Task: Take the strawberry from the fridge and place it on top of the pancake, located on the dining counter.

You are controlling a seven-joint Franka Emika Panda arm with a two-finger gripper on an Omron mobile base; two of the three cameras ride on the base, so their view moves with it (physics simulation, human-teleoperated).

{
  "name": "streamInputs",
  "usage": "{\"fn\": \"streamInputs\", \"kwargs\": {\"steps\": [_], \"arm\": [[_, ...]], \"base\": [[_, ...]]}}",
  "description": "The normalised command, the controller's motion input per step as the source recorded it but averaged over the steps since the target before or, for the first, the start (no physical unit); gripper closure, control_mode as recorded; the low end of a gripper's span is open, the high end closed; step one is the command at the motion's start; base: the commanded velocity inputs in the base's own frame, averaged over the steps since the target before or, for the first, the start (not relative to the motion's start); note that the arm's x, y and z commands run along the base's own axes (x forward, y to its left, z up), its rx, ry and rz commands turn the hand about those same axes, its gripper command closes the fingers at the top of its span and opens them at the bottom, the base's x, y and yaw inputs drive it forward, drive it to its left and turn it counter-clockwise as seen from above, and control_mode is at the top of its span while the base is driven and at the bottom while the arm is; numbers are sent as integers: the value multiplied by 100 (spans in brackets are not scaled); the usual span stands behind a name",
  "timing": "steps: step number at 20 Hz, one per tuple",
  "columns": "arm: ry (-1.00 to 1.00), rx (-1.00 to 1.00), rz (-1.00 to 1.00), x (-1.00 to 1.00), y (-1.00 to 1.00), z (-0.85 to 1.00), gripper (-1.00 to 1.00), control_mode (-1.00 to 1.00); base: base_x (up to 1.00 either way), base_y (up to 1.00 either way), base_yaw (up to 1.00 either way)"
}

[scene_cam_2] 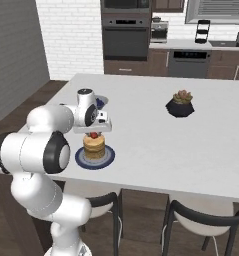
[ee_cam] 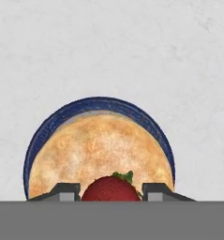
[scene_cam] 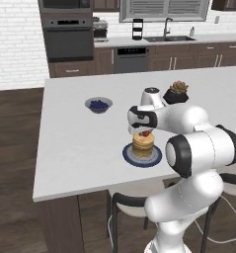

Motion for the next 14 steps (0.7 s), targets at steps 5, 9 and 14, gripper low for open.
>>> {"fn": "streamInputs", "kwargs": {"steps": [5, 9, 14], "arm": [[0, 0, 0, 0, 0, 11, -100, -100], [0, -2, 0, -1, 0, 35, -100, -100], [0, -15, 0, -7, 7, 75, -100, -100]], "base": [[0, 0, 0], [0, 0, 0], [0, 0, 0]]}}
